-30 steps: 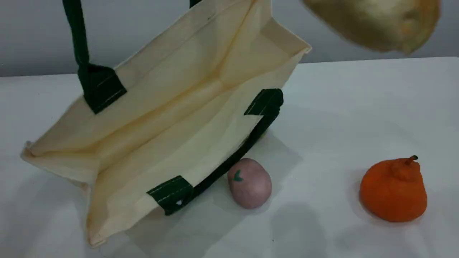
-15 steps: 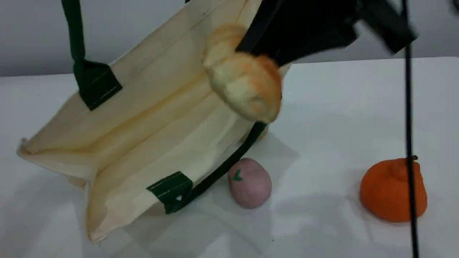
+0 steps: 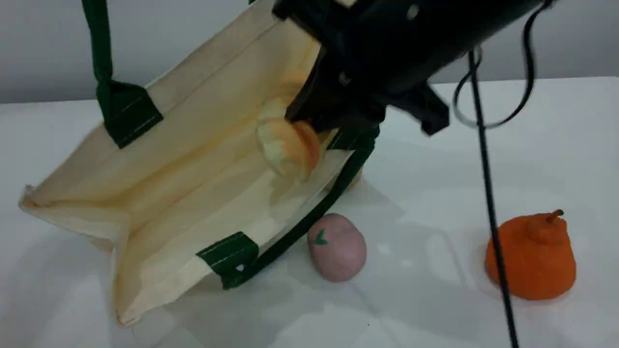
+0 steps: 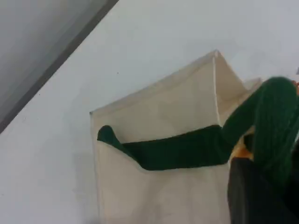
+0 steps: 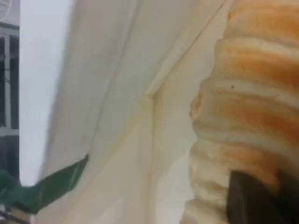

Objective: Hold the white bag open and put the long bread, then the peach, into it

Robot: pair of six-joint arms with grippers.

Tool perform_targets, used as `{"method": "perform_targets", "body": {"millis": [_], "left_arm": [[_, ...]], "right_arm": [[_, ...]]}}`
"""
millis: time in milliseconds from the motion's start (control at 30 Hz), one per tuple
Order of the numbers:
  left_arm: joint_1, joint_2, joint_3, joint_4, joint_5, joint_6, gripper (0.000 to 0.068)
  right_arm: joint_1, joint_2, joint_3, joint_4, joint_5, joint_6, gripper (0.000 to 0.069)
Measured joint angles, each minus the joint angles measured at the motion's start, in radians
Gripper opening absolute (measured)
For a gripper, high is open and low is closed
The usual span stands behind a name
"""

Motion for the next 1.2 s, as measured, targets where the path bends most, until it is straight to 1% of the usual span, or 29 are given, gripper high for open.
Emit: {"method": "perform_targets", "body": {"millis": [200, 267, 300, 367, 433, 567, 633, 700, 800, 900, 1000, 1200], "left_arm": [[0.000, 0.000, 0.000, 0.000, 0.000, -0.004, 0.0090], [0.000, 0.000, 0.000, 0.000, 0.000, -0.004, 0.0090], [0.000, 0.000, 0.000, 0.000, 0.000, -0.004, 0.0090], [0.000, 0.000, 0.000, 0.000, -0.001, -0.004, 0.0090], [0.000, 0.000, 0.000, 0.000, -0.001, -0.004, 0.0090], [0.000, 0.000, 0.000, 0.002, 0.002, -0.010, 0.0090], [0.000, 0.000, 0.000, 0.001, 0.001, -0.023, 0.0090], [0.000, 0.000, 0.000, 0.007, 0.001, -0.028, 0.0090], [0.000, 0.000, 0.000, 0.017, 0.000, -0.040, 0.0090], [0.001, 0.000, 0.000, 0.032, 0.000, -0.052, 0.0090], [0.002, 0.000, 0.000, 0.045, 0.000, -0.063, 0.0090], [0.003, 0.000, 0.000, 0.127, 0.000, -0.100, 0.0090]], "right_arm": [[0.000, 0.078, -0.003, 0.318, 0.037, -0.303, 0.0057], [0.000, 0.091, -0.023, 0.376, 0.054, -0.382, 0.0074], [0.000, 0.092, -0.034, 0.395, 0.060, -0.413, 0.0094], [0.000, 0.096, -0.050, 0.403, 0.067, -0.453, 0.0157], [0.000, 0.099, -0.059, 0.406, 0.071, -0.462, 0.0251], [-0.002, 0.102, -0.060, 0.405, 0.070, -0.462, 0.0478], [-0.002, 0.102, -0.060, 0.405, 0.073, -0.462, 0.0558], [-0.003, 0.102, -0.060, 0.404, 0.091, -0.462, 0.0606], [-0.008, 0.090, -0.060, 0.400, 0.124, -0.493, 0.0613], [-0.022, 0.067, -0.060, 0.400, 0.147, -0.546, 0.0592], [-0.048, 0.041, -0.060, 0.390, 0.193, -0.585, 0.0579], [-0.092, 0.003, -0.060, 0.242, 0.255, -0.587, 0.0576]]}}
